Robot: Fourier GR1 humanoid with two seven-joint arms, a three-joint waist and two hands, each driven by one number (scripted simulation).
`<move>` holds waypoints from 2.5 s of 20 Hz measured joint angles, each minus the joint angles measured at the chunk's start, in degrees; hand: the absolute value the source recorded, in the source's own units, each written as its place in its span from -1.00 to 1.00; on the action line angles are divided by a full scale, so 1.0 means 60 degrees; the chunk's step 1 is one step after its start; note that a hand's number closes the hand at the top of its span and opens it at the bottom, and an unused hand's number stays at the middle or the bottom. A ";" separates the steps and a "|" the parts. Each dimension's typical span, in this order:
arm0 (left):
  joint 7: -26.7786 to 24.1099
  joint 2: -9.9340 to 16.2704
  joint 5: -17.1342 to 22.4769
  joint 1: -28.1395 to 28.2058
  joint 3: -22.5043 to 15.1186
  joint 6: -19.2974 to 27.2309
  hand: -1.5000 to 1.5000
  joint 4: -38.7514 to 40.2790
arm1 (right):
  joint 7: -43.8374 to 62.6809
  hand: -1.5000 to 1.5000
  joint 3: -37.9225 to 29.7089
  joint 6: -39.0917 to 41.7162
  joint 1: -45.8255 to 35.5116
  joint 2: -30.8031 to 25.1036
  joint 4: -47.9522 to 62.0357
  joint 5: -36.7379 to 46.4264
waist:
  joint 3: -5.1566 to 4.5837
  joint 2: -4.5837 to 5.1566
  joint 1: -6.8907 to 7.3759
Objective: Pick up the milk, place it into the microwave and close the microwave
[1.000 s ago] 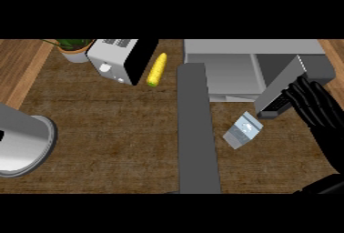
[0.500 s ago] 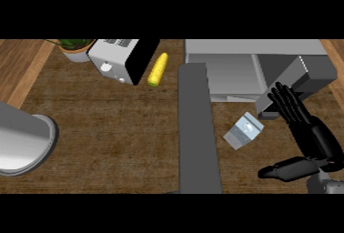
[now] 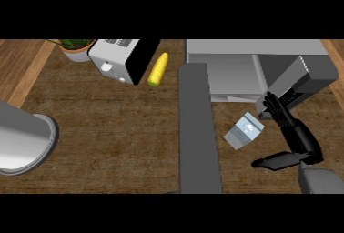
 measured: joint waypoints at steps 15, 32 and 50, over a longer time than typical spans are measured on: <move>0.0133 -0.0385 0.0688 0.0525 0.0627 -0.0852 -1.00 -0.0037 | -0.4373 -1.00 -0.0116 -0.1190 -0.2323 -0.0308 0.6691 0.1977 | 0.0014 0.0036 0.0099; 0.0322 -0.0294 0.1141 0.0535 0.0730 -0.1266 -1.00 0.0008 | -0.5181 1.00 -0.0428 -0.1270 -0.3870 -0.0029 0.9611 0.2013 | 0.0027 0.0105 0.0269; 0.0416 -0.0223 0.1993 0.0988 0.1248 -0.1666 -1.00 0.0049 | -0.5687 1.00 -0.1498 -0.2249 -0.3395 0.0895 0.9441 0.0914 | 0.0014 0.0057 0.0147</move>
